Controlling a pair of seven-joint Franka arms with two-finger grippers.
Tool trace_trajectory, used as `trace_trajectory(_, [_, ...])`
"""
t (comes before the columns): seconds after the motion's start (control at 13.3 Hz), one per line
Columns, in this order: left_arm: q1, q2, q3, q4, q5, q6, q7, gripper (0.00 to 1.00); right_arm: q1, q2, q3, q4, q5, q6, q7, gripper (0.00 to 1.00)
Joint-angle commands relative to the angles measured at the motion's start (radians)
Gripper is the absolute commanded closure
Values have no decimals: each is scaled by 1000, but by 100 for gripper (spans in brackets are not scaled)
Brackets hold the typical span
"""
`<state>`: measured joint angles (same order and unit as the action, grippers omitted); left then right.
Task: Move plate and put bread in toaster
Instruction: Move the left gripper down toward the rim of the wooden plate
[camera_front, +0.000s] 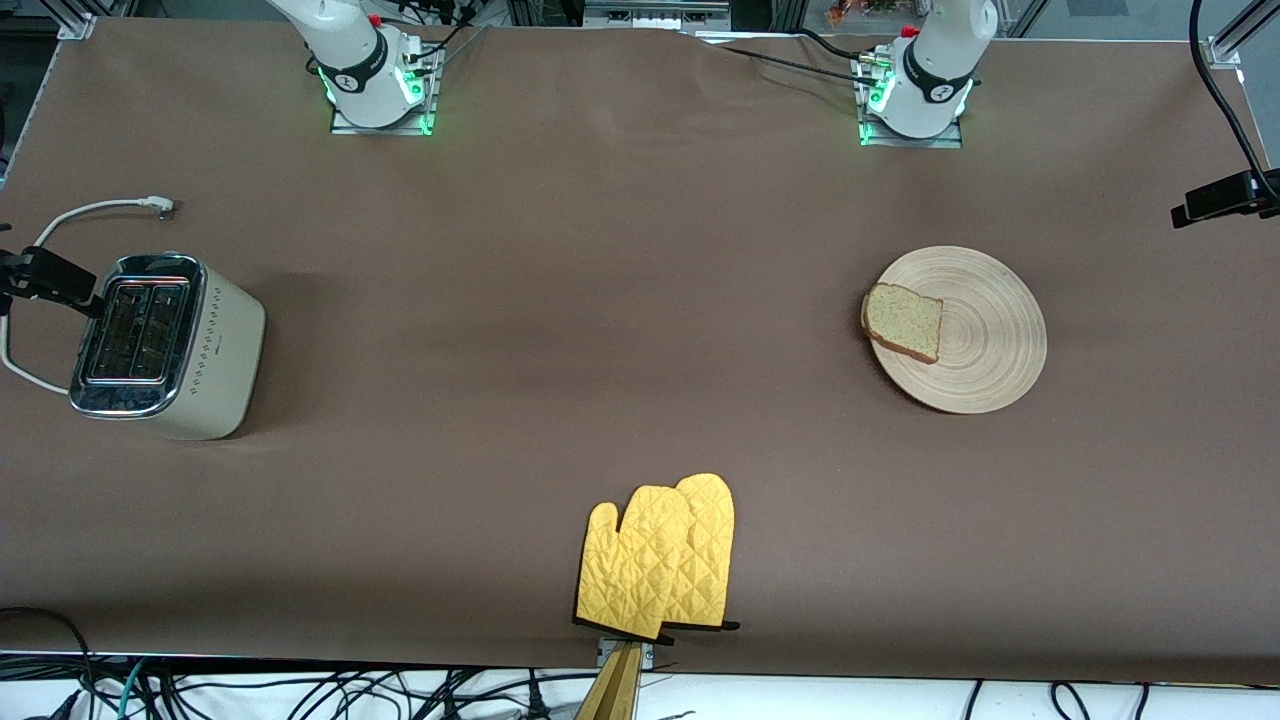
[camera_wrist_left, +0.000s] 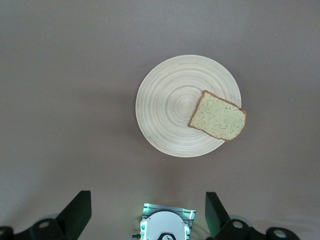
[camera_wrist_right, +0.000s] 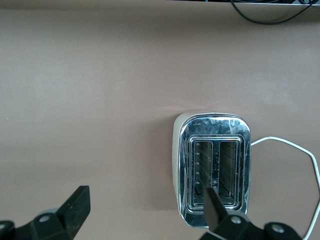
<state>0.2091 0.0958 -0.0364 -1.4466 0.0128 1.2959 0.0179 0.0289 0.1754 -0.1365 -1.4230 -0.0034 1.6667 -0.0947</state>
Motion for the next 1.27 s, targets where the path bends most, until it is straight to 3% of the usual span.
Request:
trace_trajectory(0.0, [-8,31,-5,31,29,-33,17,0,-1,7,-2,21,-3,-5,-6,0])
trace_trajectory(0.3, [16,44,-3,11,16,-2,30,0,-1,7,-2,21,-3,-4,-5,0])
trace_trajectory(0.53, [61,-4,-5,-183,-22,170,36,0,-3,7,-2,19,-3,-5,-7,0])
trace_trajectory(0.75, [110,1,-5,-297,-40,281,39,0,-1,6,-3,19,-3,-5,-5,0])
trace_trajectory(0.9, [154,24,-5,-375,-62,412,152,0,-3,7,-3,19,-3,-5,-5,0])
trace_trajectory(1.2, [291,145,-5,-394,-203,506,385,0,-4,7,-3,19,-3,-5,-5,0])
